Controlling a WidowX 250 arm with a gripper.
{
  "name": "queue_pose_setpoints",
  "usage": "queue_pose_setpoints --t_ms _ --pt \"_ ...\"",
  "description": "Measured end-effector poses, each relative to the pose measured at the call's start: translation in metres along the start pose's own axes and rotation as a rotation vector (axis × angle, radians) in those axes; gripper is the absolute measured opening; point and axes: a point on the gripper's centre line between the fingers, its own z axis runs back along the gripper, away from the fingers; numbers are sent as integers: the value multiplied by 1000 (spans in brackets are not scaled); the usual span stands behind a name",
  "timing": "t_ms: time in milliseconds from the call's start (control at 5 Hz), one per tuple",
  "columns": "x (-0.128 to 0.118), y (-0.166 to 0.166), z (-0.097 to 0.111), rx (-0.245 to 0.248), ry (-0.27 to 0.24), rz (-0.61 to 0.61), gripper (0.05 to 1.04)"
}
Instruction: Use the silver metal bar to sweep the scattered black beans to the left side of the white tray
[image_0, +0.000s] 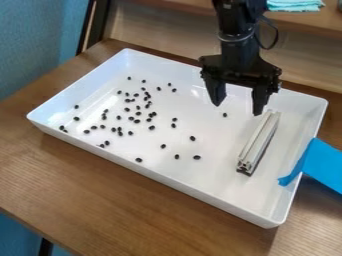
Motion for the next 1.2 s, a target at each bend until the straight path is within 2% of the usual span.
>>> queue_pose_setpoints --t_ms 200,600,800,1200 --pt "-5 1 -13 6 35 5 1000" --pt "-5 -18 -19 -15 20 -21 1000" --pt "-5 -19 -19 -19 31 3 1000" --pt "1 -20 -42 28 32 5 1000"
